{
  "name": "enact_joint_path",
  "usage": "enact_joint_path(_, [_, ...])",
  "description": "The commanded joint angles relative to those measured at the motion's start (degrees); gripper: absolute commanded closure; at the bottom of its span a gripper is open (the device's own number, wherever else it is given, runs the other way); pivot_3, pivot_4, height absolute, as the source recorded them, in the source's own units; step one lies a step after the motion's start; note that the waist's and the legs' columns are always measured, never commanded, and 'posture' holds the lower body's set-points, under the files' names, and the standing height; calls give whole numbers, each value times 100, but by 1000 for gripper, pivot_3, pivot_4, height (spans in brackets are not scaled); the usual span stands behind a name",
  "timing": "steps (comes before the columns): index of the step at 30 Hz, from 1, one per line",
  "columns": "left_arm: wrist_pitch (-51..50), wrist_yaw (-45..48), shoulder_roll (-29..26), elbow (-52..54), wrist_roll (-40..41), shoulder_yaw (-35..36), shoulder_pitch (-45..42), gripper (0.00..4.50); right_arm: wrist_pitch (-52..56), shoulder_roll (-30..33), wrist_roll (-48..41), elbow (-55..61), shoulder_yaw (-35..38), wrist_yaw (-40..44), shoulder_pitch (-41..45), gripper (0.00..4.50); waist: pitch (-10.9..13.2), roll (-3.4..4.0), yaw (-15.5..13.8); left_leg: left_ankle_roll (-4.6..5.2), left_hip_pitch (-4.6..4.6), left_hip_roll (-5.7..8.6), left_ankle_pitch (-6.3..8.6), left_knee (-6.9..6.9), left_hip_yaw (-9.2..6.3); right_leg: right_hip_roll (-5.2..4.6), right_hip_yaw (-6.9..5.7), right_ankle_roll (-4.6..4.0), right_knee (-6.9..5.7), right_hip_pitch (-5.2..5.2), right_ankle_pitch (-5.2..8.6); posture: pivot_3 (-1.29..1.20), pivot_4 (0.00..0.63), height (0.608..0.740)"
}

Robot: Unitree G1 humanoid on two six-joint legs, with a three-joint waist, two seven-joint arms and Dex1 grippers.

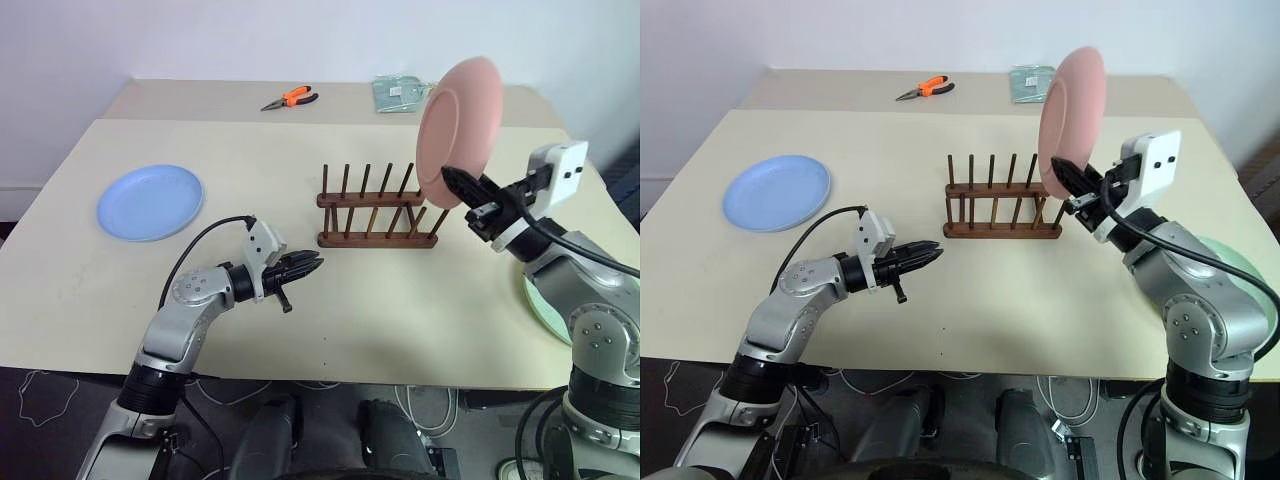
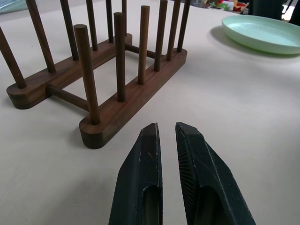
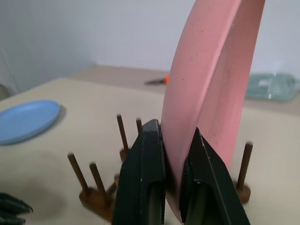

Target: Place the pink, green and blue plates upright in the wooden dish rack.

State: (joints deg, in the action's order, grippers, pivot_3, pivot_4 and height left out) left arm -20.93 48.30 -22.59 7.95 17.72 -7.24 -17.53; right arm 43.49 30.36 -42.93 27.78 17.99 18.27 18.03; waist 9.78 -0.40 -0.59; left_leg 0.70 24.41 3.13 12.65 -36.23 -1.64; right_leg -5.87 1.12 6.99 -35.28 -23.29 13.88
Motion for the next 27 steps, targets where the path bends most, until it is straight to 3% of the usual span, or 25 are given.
enact_joint_path(1, [25,-2,-15,277,94,9,37,3954,-58,65,124,-64,-89,73,-62,4460,0,0,-1,0,0,0,0,0,1,0,0,0,0,0,0,0,150,738])
enact_joint_path(2, [26,0,-14,271,90,3,30,3954,-84,69,189,-129,-121,78,-62,4460,0,0,1,0,0,0,0,0,1,1,0,0,0,1,0,0,150,738])
enact_joint_path(3, [30,6,-15,266,82,-8,22,3954,-130,80,254,-193,-160,119,-53,4088,0,0,3,0,0,0,0,0,1,1,0,0,0,1,0,0,150,738])
enact_joint_path(9, [50,9,15,251,58,-91,-34,3954,-713,357,942,-366,-269,376,-23,1324,0,0,-1,0,0,1,0,-1,4,8,0,1,-1,0,0,0,150,738])
enact_joint_path(13, [52,30,41,230,70,-143,-44,3954,-934,911,966,-344,293,984,-478,1324,0,0,-40,0,0,1,0,-1,6,10,-1,2,2,1,0,0,150,738])
enact_joint_path(18, [71,106,53,131,95,-181,-63,3954,-1045,1692,1130,-493,1180,1949,-1891,1324,0,-2,-50,9,4,5,5,-2,7,5,-6,6,12,10,0,0,150,738])
enact_joint_path(22, [123,207,79,8,73,-265,-107,3954,-1183,1929,2071,-801,942,1734,-2762,1324,-3,2,23,8,-5,0,4,-5,11,3,4,1,6,12,2,0,150,738])
enact_joint_path(27, [149,283,171,-126,66,-362,-223,3954,-1178,1576,2551,-693,615,1282,-2969,1324,-5,7,38,7,-11,-4,3,-10,14,12,11,-1,1,12,3,0,150,738])
